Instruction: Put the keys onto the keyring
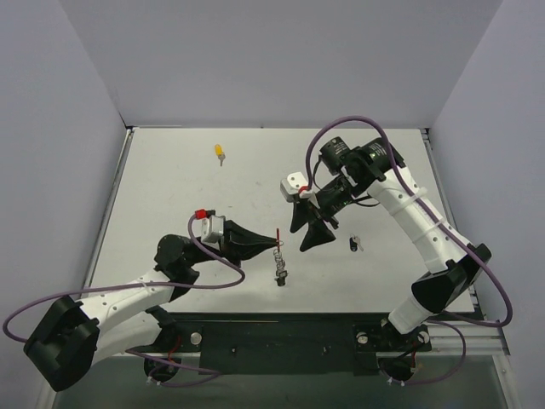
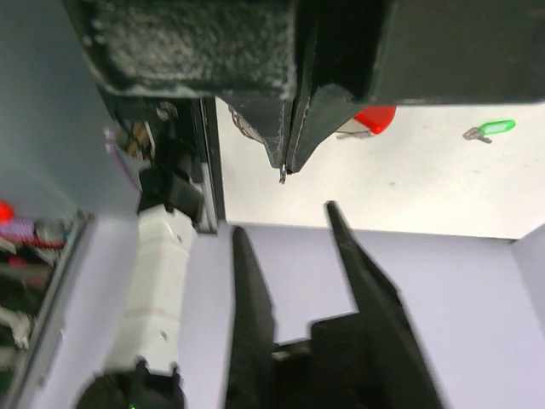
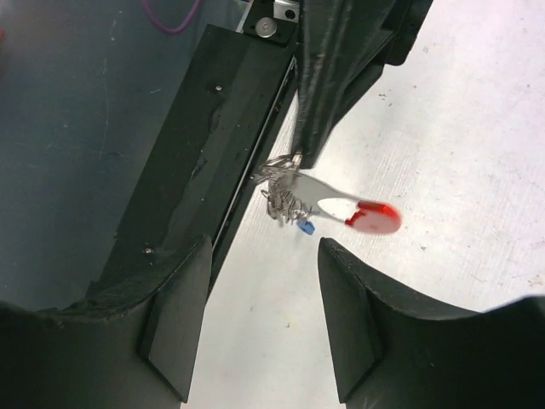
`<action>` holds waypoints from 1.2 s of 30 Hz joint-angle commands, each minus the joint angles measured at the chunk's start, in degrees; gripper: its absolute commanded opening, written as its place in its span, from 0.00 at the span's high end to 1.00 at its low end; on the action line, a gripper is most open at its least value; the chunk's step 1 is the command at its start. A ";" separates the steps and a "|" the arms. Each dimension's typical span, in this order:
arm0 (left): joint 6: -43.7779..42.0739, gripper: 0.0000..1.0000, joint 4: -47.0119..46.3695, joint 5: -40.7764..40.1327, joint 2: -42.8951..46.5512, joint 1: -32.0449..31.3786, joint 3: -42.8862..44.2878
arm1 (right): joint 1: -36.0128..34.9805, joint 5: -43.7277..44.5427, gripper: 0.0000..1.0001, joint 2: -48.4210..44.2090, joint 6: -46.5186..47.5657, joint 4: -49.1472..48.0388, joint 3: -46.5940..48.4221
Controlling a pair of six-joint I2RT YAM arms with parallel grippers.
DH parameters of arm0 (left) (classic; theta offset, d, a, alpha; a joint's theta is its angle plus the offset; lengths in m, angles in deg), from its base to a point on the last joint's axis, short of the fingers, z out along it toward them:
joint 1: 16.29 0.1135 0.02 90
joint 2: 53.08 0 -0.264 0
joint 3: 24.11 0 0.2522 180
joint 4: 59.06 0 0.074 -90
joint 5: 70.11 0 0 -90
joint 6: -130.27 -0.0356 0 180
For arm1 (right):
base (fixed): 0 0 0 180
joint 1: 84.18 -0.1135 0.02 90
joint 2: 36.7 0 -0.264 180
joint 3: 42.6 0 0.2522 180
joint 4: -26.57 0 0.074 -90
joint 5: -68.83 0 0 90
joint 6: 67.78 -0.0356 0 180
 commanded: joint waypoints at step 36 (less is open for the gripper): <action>7.64 1.00 -31.85 -22.98 -9.90 -3.72 -0.84 | 0.09 7.02 0.70 7.15 -15.74 -6.62 1.90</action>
